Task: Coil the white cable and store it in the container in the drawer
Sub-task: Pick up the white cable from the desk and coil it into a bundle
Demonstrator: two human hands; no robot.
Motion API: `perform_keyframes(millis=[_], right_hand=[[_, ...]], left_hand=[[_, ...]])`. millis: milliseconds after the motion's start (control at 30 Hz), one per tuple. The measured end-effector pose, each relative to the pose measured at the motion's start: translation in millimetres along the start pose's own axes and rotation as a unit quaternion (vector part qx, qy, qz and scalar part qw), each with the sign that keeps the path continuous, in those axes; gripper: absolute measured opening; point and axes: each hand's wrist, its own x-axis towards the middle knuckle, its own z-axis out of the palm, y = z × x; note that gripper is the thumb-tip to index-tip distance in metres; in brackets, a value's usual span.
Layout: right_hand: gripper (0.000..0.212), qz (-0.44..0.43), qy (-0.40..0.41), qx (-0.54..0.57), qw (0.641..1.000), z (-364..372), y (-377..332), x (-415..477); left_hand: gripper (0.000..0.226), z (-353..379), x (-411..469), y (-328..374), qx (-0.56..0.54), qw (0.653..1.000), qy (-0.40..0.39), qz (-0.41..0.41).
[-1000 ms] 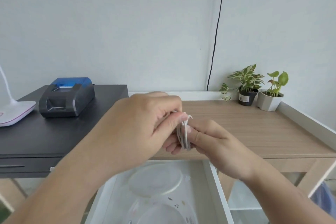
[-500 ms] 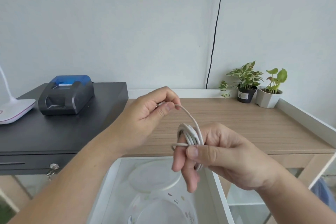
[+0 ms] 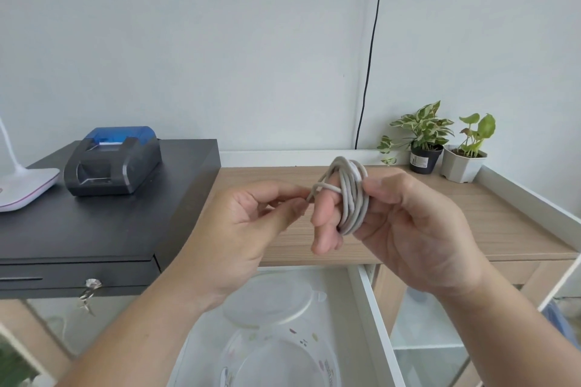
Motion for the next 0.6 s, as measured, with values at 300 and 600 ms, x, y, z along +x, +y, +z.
perform_keyframes(millis=[300,600], right_hand=[[0.046,-0.004,0.003,-0.075,0.997,6.3,-6.0,2.3],[0.038,0.021,-0.025,-0.063,0.997,10.3,-7.8,-3.9]], left_hand=[[0.030,-9.8,15.7,16.0,0.019,0.997,-0.078,-0.009],[0.034,-5.6,11.2,19.3,-0.002,0.974,-0.224,0.022]])
